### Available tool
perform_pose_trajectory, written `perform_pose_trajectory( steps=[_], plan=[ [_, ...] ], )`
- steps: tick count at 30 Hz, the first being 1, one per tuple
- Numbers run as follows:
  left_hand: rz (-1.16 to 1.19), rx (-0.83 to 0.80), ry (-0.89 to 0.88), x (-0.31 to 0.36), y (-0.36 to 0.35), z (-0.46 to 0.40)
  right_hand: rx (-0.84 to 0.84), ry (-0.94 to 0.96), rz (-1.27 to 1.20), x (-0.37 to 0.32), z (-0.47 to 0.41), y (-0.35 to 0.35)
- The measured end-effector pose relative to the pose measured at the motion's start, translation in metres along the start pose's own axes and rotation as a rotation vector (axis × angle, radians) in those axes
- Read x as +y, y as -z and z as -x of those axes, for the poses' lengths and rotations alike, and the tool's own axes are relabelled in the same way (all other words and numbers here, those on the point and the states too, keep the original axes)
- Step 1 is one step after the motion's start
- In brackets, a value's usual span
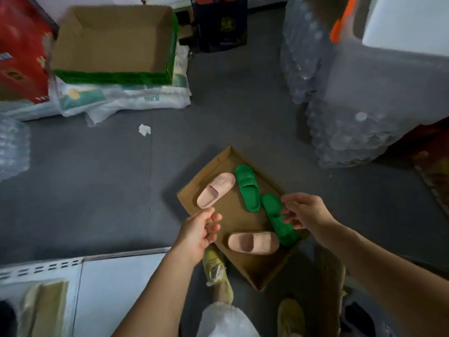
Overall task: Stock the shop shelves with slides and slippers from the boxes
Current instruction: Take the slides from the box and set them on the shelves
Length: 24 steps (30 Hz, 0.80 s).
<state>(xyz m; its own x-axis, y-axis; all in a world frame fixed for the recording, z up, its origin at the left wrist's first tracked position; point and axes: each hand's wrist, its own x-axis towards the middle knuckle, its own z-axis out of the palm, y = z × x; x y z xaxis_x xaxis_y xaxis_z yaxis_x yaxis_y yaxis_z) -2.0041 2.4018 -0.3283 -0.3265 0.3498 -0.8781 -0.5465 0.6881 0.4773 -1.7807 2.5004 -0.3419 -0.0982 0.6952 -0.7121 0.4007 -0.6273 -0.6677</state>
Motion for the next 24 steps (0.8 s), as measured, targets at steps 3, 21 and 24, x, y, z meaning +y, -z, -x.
perform_pose_trajectory(
  steps=[3, 21, 24],
  plan=[
    [-0.052, -0.020, 0.073, -0.004, -0.005, -0.084, 0.048, -0.104, -0.080, 0.034, -0.056, -0.025],
    [-0.566, 0.082, 0.016, -0.069, -0.008, -0.444, 0.048, -0.530, 0.383, 0.295, -0.277, -0.146],
    [-0.567, 0.145, -0.024, -0.073, -0.013, -0.475, 0.054, -0.622, 0.505, 0.314, -0.282, -0.163]
  ],
)
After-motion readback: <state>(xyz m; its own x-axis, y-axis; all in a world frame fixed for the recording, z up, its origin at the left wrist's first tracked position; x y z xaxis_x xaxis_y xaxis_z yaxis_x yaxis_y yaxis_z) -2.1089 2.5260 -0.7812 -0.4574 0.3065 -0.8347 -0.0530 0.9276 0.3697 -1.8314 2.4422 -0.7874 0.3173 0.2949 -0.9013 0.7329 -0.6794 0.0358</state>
